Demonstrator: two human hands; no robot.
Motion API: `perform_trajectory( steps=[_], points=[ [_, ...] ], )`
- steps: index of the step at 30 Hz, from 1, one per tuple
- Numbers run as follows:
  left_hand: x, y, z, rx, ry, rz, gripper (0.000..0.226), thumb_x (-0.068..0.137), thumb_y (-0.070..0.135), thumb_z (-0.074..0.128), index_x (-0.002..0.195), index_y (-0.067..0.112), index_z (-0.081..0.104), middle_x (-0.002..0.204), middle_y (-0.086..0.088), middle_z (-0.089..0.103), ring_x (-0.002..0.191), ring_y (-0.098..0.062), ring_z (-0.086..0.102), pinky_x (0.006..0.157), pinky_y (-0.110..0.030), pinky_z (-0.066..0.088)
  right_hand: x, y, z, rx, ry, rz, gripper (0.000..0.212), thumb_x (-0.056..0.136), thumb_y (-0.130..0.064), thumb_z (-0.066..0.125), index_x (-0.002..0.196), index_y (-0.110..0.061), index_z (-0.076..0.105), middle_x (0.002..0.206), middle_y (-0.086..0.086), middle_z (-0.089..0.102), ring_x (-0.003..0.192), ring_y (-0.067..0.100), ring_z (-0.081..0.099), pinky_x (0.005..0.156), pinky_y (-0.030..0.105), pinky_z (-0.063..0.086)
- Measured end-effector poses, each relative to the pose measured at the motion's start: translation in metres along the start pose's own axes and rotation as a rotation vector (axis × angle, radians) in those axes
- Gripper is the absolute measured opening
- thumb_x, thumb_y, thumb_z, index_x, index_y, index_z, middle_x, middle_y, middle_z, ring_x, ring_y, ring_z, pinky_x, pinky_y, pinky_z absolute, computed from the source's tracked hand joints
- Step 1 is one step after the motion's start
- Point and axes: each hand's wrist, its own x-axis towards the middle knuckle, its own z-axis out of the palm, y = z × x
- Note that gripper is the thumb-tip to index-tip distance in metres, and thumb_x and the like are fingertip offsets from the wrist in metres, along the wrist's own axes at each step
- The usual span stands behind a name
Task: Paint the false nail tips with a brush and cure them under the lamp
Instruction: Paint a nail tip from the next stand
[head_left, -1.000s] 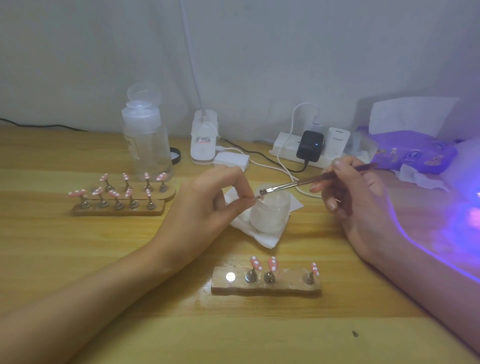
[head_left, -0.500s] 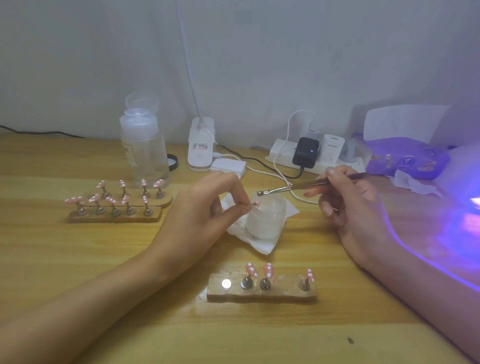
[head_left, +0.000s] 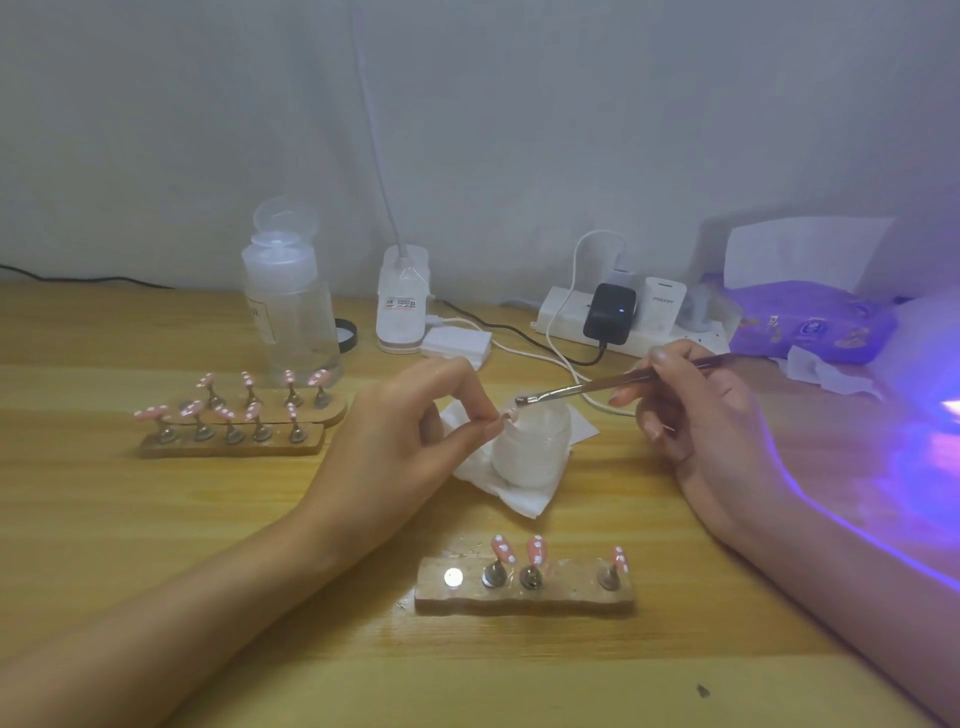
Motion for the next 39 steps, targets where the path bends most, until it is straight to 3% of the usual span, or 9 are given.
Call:
perform_trajectory(
  steps=[4,8,12,15,27,35,39],
  points=[
    [-0.0001,-0.0001,0.0005,-0.001,-0.003,-0.015,0.017,0.088,0.025,0.074,0.077,0.028,0.061,0.079,0.011,0.06,0.05,-0.011,0.044,0.054,-0.02,0.032,-0.0021,-0.0009,0.0018,-0.021,-0.053,-0.038,0.033,0.101,-0.022,0.049,0.07,-0.027,0.061,0.069,0.008,0.07,0.046,0.009,0.048,0.039,0.016,0.028],
    [-0.0007,0.0025,-0.0002,-0.014,0.005,-0.035,0.017,0.086,0.029,0.074,0.075,0.029,0.061,0.077,0.012,0.061,0.05,-0.011,0.047,0.054,-0.025,0.033,-0.0009,-0.0009,0.0008,-0.014,0.002,-0.016,0.03,0.101,-0.02,0.049,0.072,-0.022,0.058,0.068,0.007,0.07,0.045,0.008,0.048,0.038,0.014,0.029],
    [-0.0003,0.0051,-0.0002,-0.051,0.003,-0.073,0.018,0.085,0.023,0.076,0.073,0.025,0.063,0.065,0.017,0.059,0.047,-0.007,0.045,0.052,-0.017,0.031,-0.0008,-0.0014,0.0025,0.001,-0.045,-0.035,0.032,0.099,-0.022,0.051,0.069,-0.026,0.061,0.067,0.008,0.07,0.044,0.009,0.048,0.038,0.015,0.028],
    [0.0,0.0076,0.0,-0.097,0.0,-0.093,0.017,0.085,0.023,0.075,0.072,0.021,0.064,0.056,0.022,0.055,0.044,-0.006,0.042,0.049,-0.011,0.028,0.0012,-0.0001,0.0002,-0.008,0.003,-0.004,0.025,0.1,-0.018,0.049,0.076,-0.017,0.056,0.065,0.008,0.07,0.042,0.008,0.048,0.036,0.014,0.028],
    [0.0006,0.0069,-0.0011,-0.093,-0.033,-0.089,0.015,0.086,0.018,0.074,0.076,0.021,0.064,0.063,0.022,0.059,0.045,-0.006,0.043,0.05,-0.011,0.03,-0.0003,-0.0009,0.0001,0.038,-0.045,-0.061,0.025,0.096,-0.025,0.056,0.071,-0.023,0.058,0.067,0.008,0.07,0.043,0.008,0.046,0.037,0.013,0.028],
    [0.0006,0.0086,-0.0009,-0.11,-0.023,-0.08,0.016,0.086,0.018,0.075,0.074,0.018,0.064,0.063,0.021,0.059,0.044,-0.006,0.041,0.049,-0.012,0.03,-0.001,0.0001,-0.0004,-0.002,0.008,-0.045,0.03,0.101,-0.016,0.048,0.072,-0.018,0.054,0.064,0.009,0.069,0.04,0.009,0.045,0.036,0.013,0.026],
    [0.0004,0.0084,-0.0013,-0.105,-0.027,-0.08,0.016,0.086,0.017,0.074,0.075,0.019,0.064,0.063,0.021,0.059,0.044,-0.006,0.041,0.05,-0.011,0.03,-0.0018,-0.0005,0.0004,0.042,-0.048,-0.103,0.032,0.102,-0.016,0.046,0.071,-0.02,0.055,0.065,0.009,0.069,0.042,0.008,0.046,0.037,0.013,0.027]
  ],
)
